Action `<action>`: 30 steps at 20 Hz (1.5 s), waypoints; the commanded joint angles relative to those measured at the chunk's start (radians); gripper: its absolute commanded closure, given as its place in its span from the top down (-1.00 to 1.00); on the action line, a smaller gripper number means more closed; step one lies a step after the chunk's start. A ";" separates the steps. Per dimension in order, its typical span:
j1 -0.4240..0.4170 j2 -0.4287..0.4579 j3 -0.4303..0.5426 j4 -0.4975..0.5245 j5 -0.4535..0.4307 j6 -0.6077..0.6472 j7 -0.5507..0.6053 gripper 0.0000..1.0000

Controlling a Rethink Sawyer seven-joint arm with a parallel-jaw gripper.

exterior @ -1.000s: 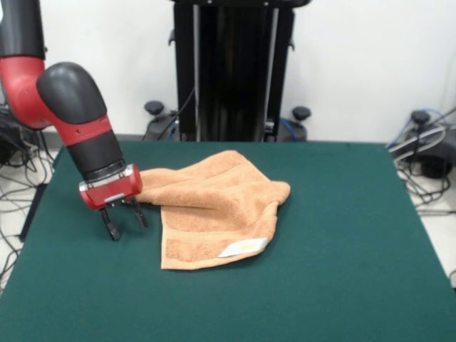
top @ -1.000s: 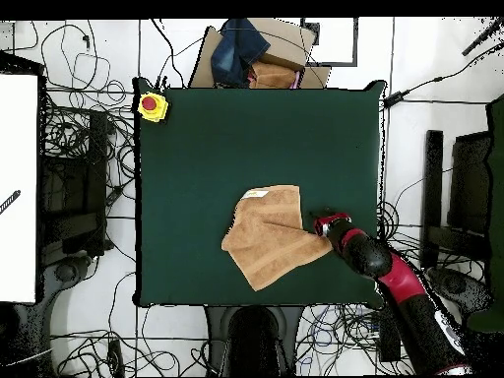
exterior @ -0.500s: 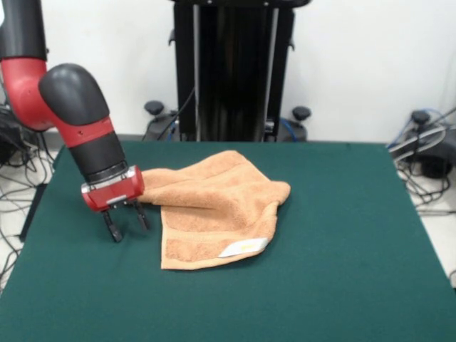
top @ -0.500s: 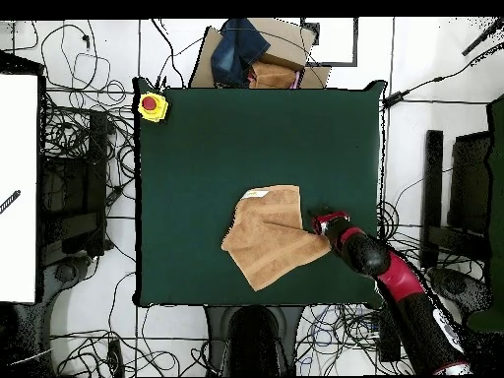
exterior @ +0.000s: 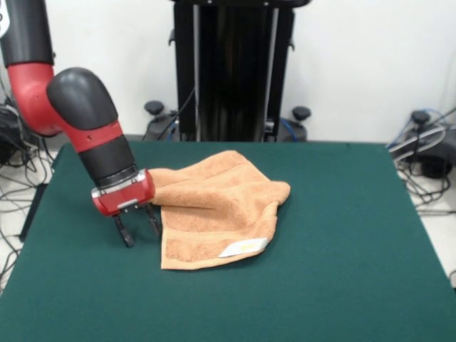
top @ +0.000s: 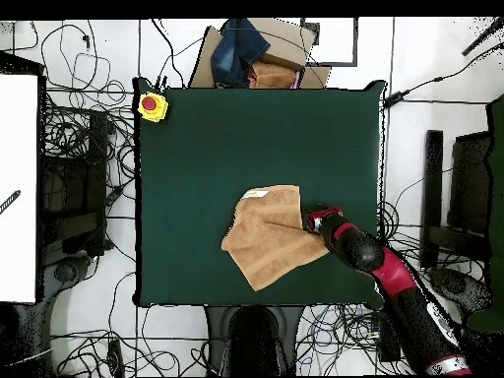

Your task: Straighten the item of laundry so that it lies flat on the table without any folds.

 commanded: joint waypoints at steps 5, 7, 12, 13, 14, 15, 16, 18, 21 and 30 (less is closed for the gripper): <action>0.048 0.074 0.051 0.055 0.080 0.038 0.080 1.00; 0.042 0.076 0.050 0.057 0.082 0.041 0.068 1.00; 0.017 0.043 0.023 0.092 0.068 0.021 0.066 1.00; 0.010 0.027 0.010 0.094 0.057 0.011 0.067 1.00; 0.000 0.014 -0.001 0.098 0.049 0.009 0.064 1.00; -0.008 0.013 -0.008 0.095 0.045 0.015 0.054 1.00; -0.015 0.013 -0.008 0.094 0.044 0.022 0.044 1.00; -0.022 0.010 -0.009 0.088 0.040 0.027 0.031 1.00; -0.033 0.001 -0.016 0.084 0.033 0.037 0.016 1.00; -0.026 0.058 -0.010 0.005 0.008 0.003 -0.010 1.00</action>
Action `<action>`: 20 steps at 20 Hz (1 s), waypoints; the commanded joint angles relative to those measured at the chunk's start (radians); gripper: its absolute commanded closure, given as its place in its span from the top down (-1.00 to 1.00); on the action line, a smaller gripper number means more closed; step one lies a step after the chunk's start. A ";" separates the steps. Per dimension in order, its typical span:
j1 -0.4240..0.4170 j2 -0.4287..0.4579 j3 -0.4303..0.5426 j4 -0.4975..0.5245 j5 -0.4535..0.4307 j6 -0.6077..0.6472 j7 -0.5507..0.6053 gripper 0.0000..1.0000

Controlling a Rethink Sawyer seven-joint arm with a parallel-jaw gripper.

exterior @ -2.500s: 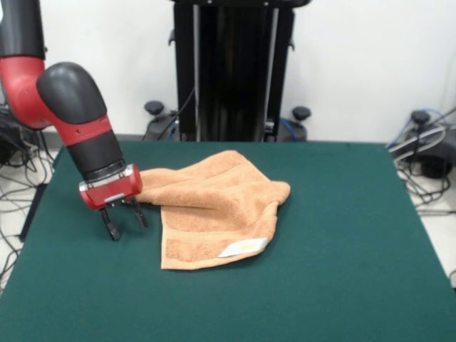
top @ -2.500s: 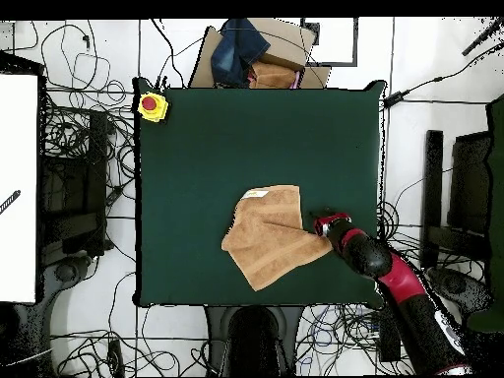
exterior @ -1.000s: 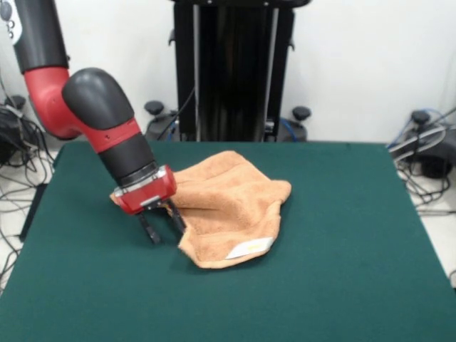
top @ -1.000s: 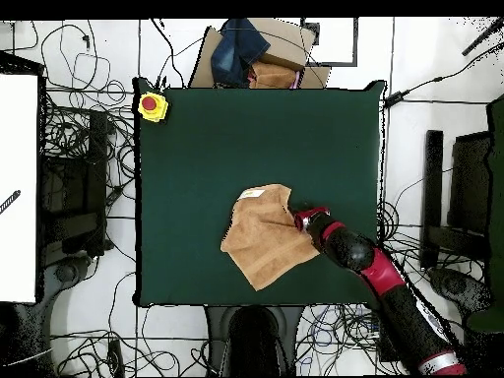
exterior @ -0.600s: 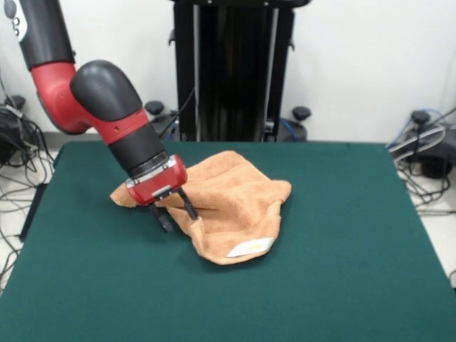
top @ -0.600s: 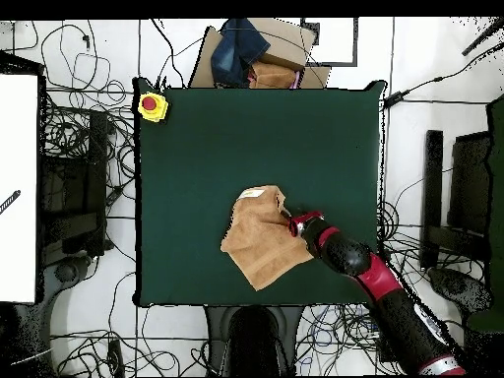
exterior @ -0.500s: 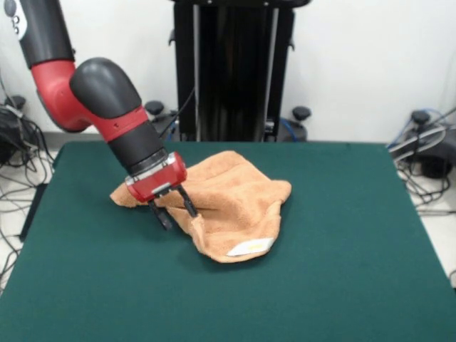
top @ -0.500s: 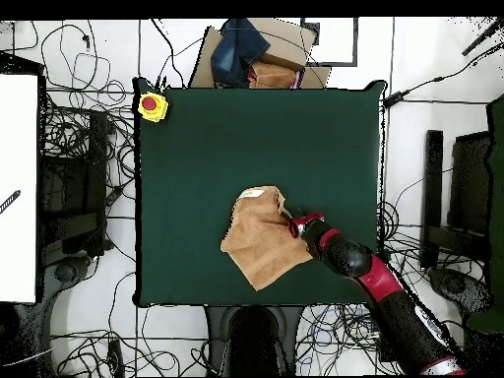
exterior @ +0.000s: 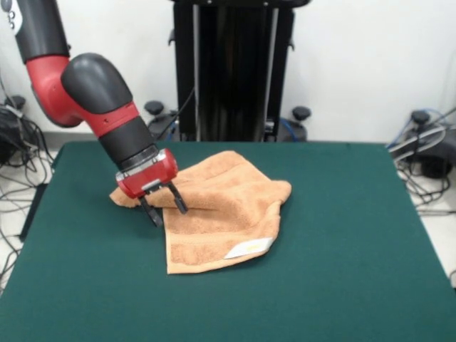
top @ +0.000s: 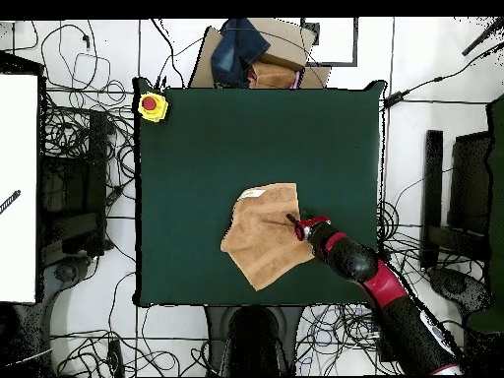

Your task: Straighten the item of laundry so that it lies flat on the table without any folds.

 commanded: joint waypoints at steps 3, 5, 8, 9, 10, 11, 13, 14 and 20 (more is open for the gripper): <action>0.024 0.075 -0.007 -0.136 -0.039 0.010 -0.030 1.00; 0.021 0.101 0.005 -0.152 -0.038 0.014 -0.048 1.00; 0.026 0.117 0.011 -0.169 -0.043 0.005 -0.051 1.00; 0.026 0.126 0.015 -0.178 -0.043 0.006 -0.057 1.00; 0.030 0.123 0.015 -0.181 -0.044 0.001 -0.051 1.00; 0.034 0.122 0.013 -0.187 -0.046 -0.003 -0.047 1.00; 0.033 0.123 0.011 -0.198 -0.051 -0.007 -0.049 1.00; 0.035 0.124 0.012 -0.205 -0.052 -0.007 -0.050 1.00; 0.044 0.119 0.002 -0.243 -0.065 -0.016 -0.050 1.00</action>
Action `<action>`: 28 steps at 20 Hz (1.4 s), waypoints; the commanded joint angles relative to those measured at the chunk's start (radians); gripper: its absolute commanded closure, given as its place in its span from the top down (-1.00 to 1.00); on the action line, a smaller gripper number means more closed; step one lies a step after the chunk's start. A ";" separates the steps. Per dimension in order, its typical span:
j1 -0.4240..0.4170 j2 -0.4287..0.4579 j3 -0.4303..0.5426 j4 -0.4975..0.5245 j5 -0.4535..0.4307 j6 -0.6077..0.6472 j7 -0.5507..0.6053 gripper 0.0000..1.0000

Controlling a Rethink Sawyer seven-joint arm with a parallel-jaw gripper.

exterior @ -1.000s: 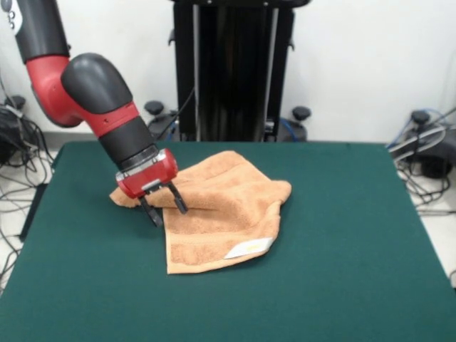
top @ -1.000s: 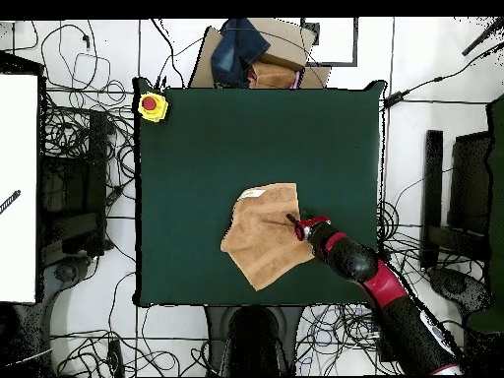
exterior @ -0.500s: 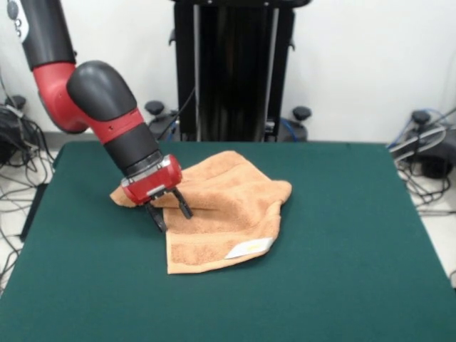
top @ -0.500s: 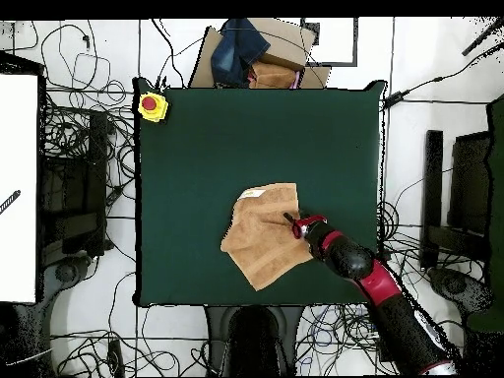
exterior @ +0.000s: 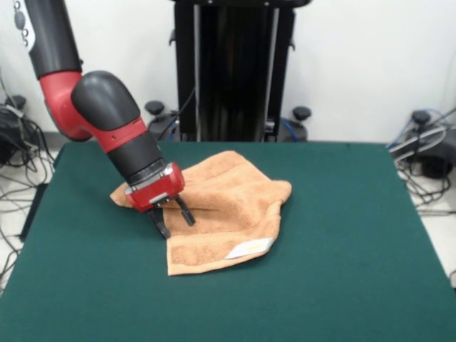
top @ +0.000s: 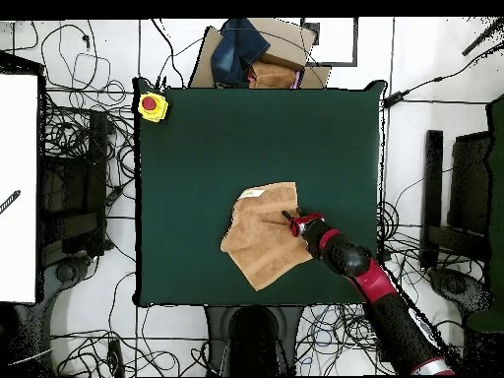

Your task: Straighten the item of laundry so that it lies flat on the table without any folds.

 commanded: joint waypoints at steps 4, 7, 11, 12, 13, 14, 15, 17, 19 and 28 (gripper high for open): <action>0.084 -0.034 -0.044 -0.166 -0.085 -0.064 0.026 1.00; 0.081 -0.016 -0.034 -0.196 -0.093 -0.064 0.007 1.00; 0.100 -0.037 -0.053 -0.205 -0.099 -0.084 0.039 1.00; 0.104 -0.043 -0.057 -0.209 -0.100 -0.086 0.043 1.00; 0.104 -0.043 -0.056 -0.214 -0.101 -0.086 0.040 1.00; 0.104 -0.044 -0.056 -0.216 -0.101 -0.086 0.039 1.00; 0.105 -0.045 -0.057 -0.218 -0.101 -0.090 0.041 1.00; 0.112 -0.054 -0.067 -0.220 -0.103 -0.099 0.053 1.00; 0.100 -0.038 -0.054 -0.227 -0.101 -0.091 0.032 1.00; 0.142 -0.057 -0.074 -0.235 -0.109 -0.127 0.076 1.00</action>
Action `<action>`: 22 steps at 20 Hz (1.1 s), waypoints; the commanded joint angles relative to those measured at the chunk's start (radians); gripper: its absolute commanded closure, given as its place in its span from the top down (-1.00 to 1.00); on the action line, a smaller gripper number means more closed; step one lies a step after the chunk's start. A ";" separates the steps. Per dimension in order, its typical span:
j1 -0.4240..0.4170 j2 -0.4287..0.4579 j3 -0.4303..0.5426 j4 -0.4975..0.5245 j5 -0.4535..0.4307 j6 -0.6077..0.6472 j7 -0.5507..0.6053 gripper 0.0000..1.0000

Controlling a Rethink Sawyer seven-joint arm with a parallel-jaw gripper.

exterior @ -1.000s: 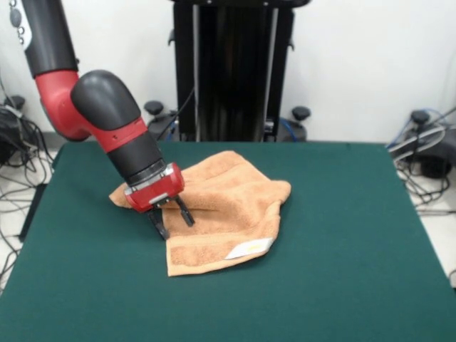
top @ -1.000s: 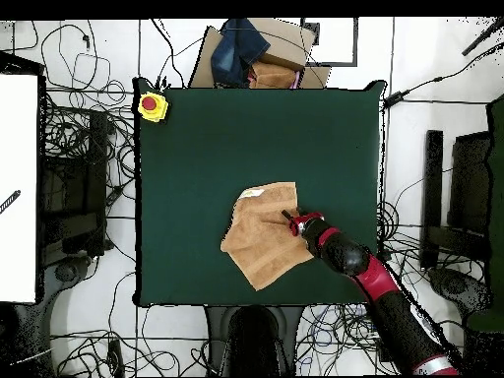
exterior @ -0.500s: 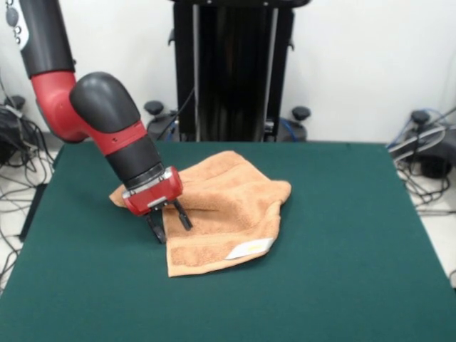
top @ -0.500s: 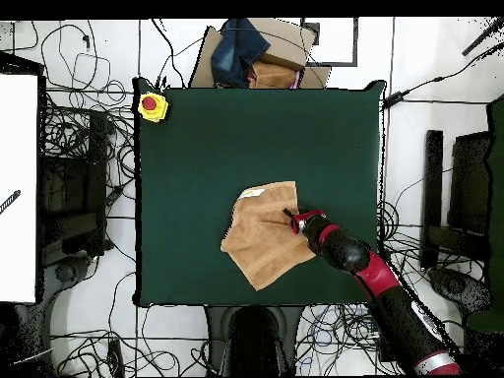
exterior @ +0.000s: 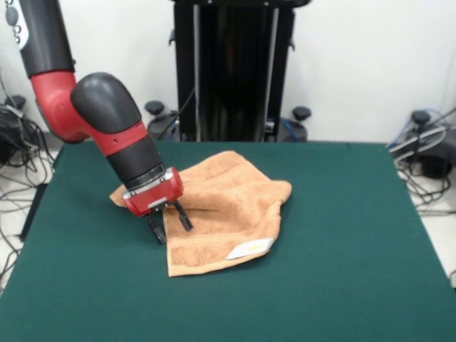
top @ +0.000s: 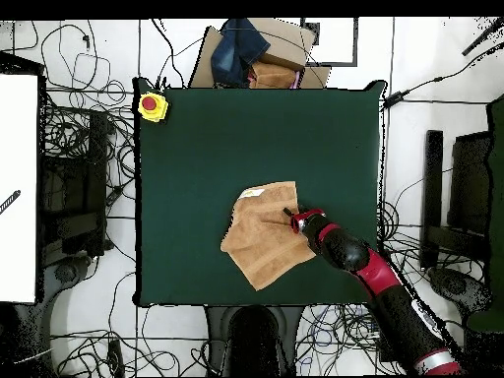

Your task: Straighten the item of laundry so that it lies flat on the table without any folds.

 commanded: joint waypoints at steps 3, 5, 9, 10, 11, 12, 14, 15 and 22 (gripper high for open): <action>0.077 -0.001 -0.064 -0.223 -0.086 -0.126 0.067 1.00; 0.065 0.018 -0.042 -0.226 -0.083 -0.106 0.040 1.00; 0.017 0.084 0.033 -0.230 -0.066 -0.049 -0.047 1.00; 0.006 0.101 0.049 -0.223 -0.052 -0.028 -0.065 1.00; 0.000 0.109 0.058 -0.214 -0.042 -0.014 -0.071 1.00; -0.007 0.116 0.065 -0.202 -0.034 -0.004 -0.075 1.00; -0.020 0.127 0.076 -0.181 -0.020 0.015 -0.077 1.00; -0.036 0.144 0.093 -0.172 -0.015 0.019 -0.087 1.00; -0.063 0.187 0.131 -0.139 0.011 0.084 -0.113 1.00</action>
